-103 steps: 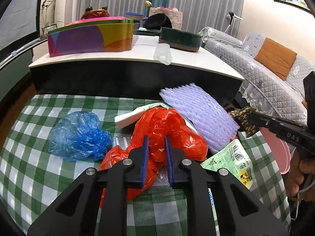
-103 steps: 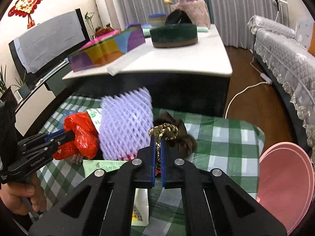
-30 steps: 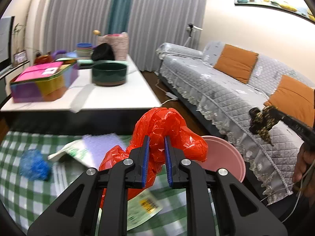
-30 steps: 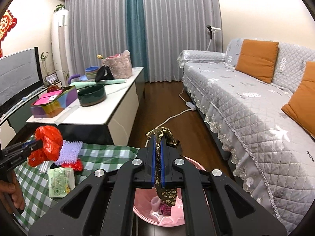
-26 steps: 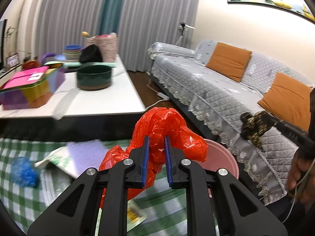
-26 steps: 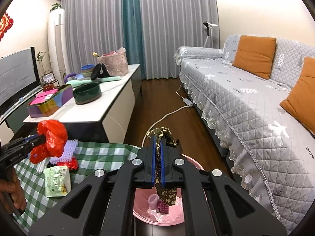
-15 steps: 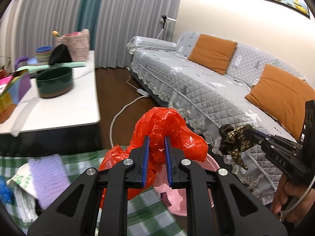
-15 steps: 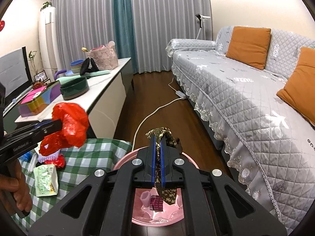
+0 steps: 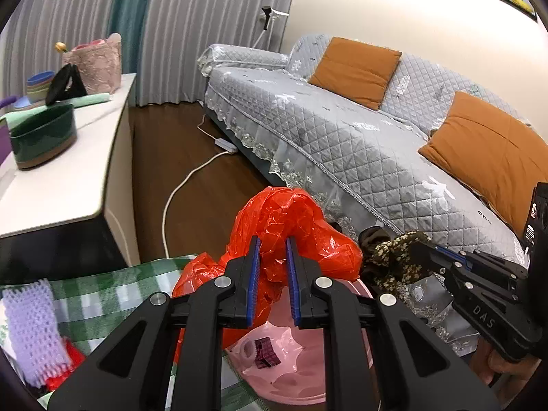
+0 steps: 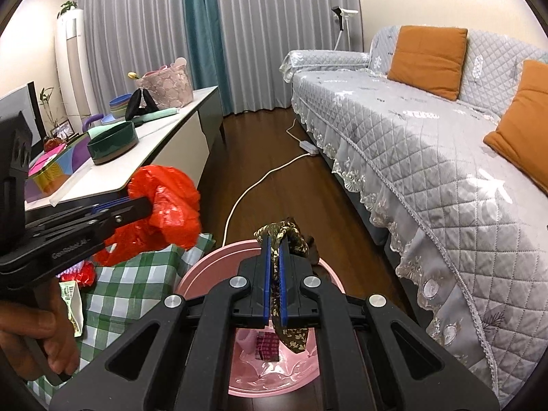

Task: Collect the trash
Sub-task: 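Carry the cloth and red bag over the pink bin and release both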

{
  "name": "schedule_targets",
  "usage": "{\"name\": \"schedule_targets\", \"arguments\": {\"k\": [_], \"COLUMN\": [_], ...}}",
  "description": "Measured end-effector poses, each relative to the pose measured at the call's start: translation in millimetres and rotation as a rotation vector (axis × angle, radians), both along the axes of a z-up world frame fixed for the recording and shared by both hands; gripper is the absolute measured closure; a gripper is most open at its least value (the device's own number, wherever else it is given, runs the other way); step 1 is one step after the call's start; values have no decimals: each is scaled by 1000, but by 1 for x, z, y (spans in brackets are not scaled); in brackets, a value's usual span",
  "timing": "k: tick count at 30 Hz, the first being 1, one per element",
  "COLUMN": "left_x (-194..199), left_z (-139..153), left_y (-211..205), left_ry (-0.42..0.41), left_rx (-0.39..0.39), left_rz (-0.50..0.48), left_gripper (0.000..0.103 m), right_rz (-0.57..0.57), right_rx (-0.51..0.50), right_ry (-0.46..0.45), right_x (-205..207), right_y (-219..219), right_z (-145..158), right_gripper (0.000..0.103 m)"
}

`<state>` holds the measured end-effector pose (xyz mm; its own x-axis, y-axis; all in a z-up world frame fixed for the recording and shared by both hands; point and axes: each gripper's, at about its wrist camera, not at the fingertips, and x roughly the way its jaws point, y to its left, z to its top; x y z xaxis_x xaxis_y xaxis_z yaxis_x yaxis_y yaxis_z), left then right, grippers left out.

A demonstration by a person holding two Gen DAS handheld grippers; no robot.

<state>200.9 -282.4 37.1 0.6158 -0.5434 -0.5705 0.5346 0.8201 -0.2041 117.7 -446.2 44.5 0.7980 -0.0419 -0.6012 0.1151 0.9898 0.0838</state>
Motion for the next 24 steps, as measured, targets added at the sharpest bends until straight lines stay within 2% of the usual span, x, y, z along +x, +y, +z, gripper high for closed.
{"name": "schedule_targets", "arguments": {"k": [12,14,15,16,17,18,24], "left_x": [15,16,17,18,18,17,9], "left_z": [-14,-16,-18,-19,-20,-21,-16], "left_y": [-17,-20,-21,-20,-18,-16,2], "left_ry": [37,48,55,60,63,66,60], "left_rx": [-6,-11,-13,-15,-19,-24,-26], "left_rz": [-34,-50,-57,-55,-50,-41,-15], "left_gripper": [87,83,74,67,60,60,60], "right_rz": [-1,-8,-15,-22,-32,-45,-86], "right_rx": [7,1,-3,-2,-1,-2,18], "right_ry": [25,27,33,43,47,48,35], "right_x": [7,8,9,10,10,10,8], "right_y": [-3,-3,-4,-5,-6,-7,-12], "right_z": [-12,-13,-13,-15,-16,-16,-11], "right_gripper": [99,94,89,74,66,54,53]}}
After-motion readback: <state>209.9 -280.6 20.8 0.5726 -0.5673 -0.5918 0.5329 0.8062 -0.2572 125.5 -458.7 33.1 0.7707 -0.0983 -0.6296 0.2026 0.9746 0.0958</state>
